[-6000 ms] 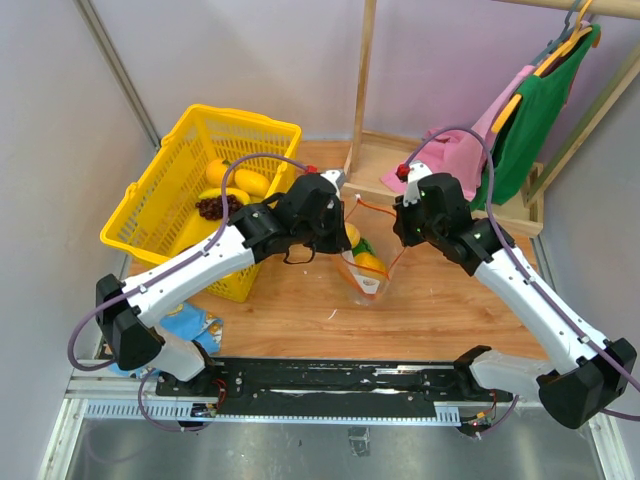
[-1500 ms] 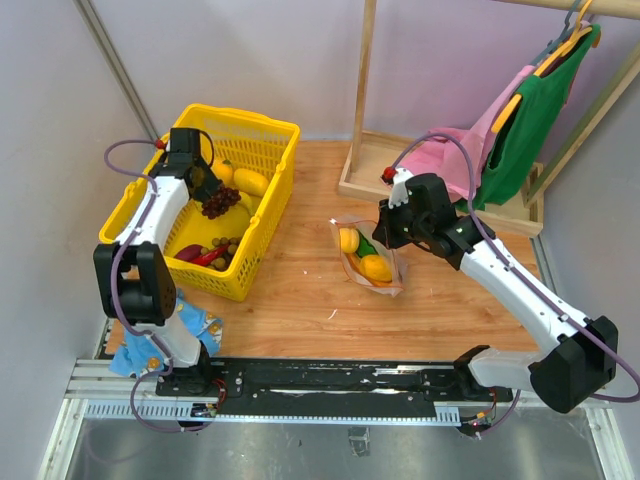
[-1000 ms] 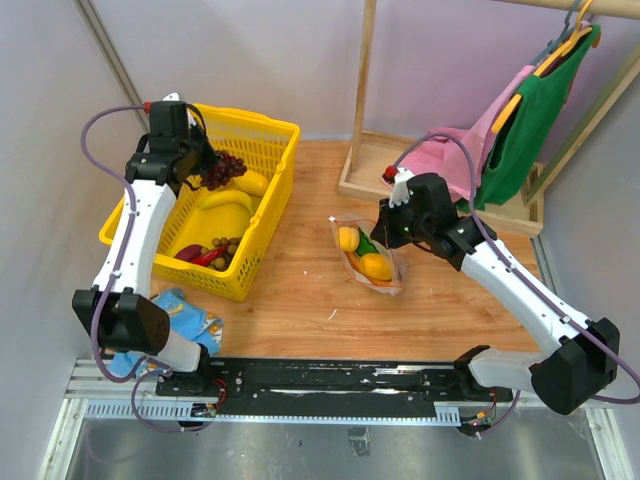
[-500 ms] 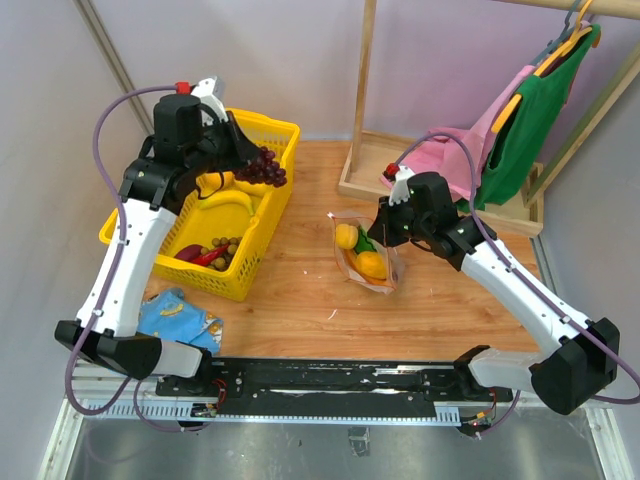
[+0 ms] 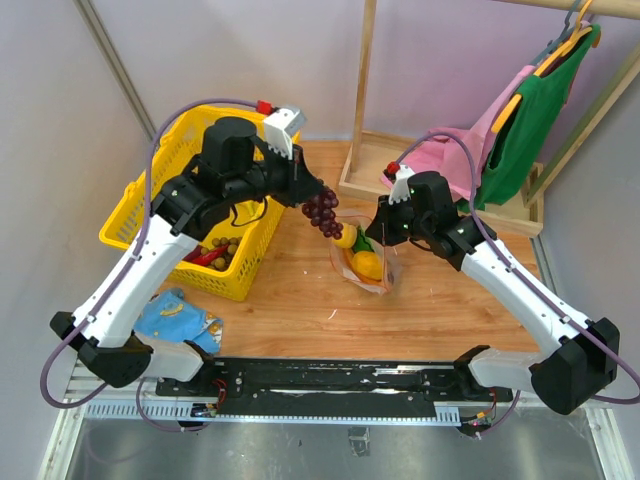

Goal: Place the food in the zip-top bag and seal the zipper
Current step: Place the fake fruit in the zipper food storage bag, then adjust the zipper food storage bag at the center of the board.

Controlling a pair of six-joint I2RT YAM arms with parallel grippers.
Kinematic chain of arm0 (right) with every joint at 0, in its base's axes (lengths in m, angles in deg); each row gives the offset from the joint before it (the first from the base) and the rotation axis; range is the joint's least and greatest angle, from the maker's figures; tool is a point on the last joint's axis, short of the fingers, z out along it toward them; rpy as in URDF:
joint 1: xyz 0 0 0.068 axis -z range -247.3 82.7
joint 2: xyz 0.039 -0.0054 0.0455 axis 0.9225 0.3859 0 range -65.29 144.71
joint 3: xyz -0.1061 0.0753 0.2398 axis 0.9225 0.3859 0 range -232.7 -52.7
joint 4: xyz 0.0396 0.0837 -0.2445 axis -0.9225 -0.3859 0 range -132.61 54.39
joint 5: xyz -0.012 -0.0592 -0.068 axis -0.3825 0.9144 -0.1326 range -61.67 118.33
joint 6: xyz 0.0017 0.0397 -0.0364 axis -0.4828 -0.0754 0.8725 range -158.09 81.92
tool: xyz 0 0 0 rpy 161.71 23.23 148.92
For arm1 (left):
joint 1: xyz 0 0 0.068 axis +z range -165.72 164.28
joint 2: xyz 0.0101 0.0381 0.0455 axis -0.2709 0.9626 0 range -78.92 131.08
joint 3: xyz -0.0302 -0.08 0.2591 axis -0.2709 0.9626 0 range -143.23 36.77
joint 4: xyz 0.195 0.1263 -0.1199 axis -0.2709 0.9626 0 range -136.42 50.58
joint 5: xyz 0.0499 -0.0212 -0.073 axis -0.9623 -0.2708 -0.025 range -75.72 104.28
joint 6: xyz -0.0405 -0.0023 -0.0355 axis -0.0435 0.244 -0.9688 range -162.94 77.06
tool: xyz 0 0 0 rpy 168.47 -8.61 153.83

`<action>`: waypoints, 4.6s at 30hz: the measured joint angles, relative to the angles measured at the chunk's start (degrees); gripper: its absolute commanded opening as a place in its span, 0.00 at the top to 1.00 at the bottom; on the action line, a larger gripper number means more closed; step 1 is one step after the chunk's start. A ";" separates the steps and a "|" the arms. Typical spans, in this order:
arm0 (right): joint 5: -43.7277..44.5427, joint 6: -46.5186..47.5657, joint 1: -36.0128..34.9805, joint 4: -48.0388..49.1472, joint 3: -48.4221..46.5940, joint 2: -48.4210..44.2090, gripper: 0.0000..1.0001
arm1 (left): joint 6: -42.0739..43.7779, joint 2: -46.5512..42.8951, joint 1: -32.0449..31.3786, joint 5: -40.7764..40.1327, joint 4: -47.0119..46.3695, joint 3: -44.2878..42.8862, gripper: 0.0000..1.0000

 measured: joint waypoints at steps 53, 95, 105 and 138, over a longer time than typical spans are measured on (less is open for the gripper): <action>-0.57 -1.05 0.00 0.85 1.14 -0.76 0.98 | -3.89 10.58 -14.27 -10.62 -14.27 16.57 0.52; -2.12 -3.56 0.00 1.29 1.53 -1.18 0.98 | -26.25 8.24 -15.65 -15.08 -7.74 35.43 0.86; 0.33 -0.81 0.02 -0.81 1.25 -1.18 0.98 | -23.96 9.42 -15.65 -15.89 -2.84 28.09 1.00; 3.93 8.41 5.33 -13.94 -6.84 -1.95 0.98 | -19.80 7.85 -13.33 -7.13 7.93 10.27 1.00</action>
